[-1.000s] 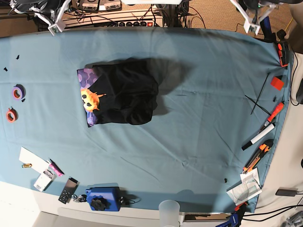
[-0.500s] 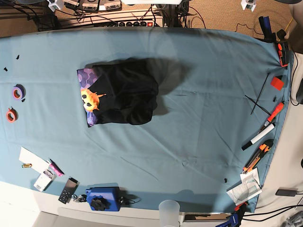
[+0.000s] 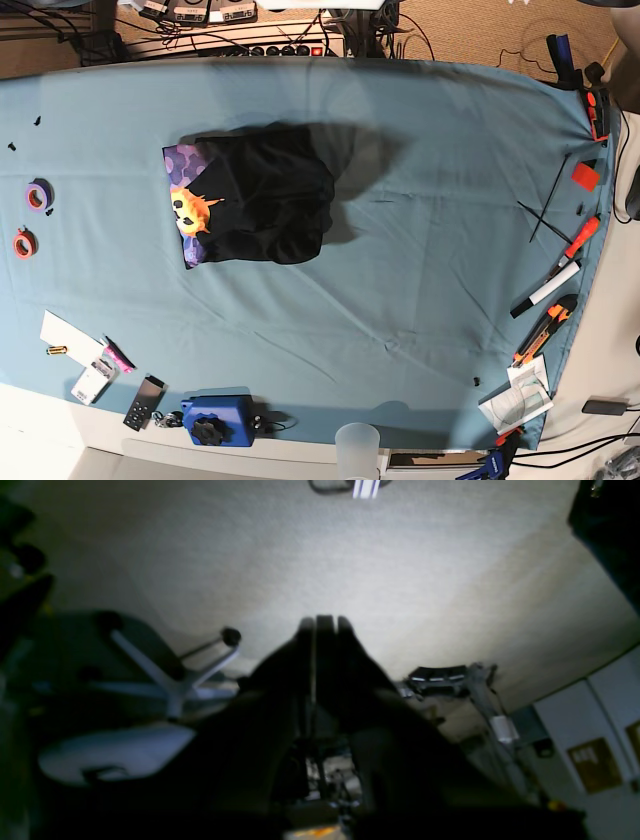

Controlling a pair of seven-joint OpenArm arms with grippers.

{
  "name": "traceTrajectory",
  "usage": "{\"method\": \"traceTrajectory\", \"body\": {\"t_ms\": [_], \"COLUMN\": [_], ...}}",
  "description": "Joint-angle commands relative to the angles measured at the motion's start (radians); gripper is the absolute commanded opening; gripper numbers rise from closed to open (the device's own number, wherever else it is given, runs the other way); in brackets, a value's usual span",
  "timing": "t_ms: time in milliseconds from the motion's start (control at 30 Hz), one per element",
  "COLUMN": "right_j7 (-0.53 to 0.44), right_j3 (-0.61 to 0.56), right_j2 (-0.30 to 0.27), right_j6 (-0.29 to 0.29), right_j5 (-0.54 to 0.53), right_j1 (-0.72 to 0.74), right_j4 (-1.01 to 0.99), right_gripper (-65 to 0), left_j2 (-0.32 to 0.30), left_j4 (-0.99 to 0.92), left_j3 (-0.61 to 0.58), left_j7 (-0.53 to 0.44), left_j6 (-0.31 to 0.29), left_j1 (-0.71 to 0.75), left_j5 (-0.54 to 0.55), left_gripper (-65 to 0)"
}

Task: Layout the t-shirt on the table in an organized manner, then fold the t-shirt properly

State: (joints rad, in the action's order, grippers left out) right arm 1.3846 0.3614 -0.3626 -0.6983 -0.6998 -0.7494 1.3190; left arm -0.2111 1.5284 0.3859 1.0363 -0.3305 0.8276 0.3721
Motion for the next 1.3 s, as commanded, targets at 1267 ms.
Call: {"method": "traceTrajectory", "body": {"t_ms": [1267], "right_j7": [-0.921], "right_j3": [-0.848], "right_j2": [-0.061], "right_j6": [0.108], "right_j5": [0.588], "right_j1": [0.583], "right_j4": [-0.698], "right_gripper": [-65.0], "left_j2": [0.048], "left_j4": [-0.867], "left_j3": [0.003], "left_j7": [-0.914], "left_j6": [-0.006], "left_j1": [-0.41], "left_j5": [-0.328], "left_gripper": [-65.0]}}
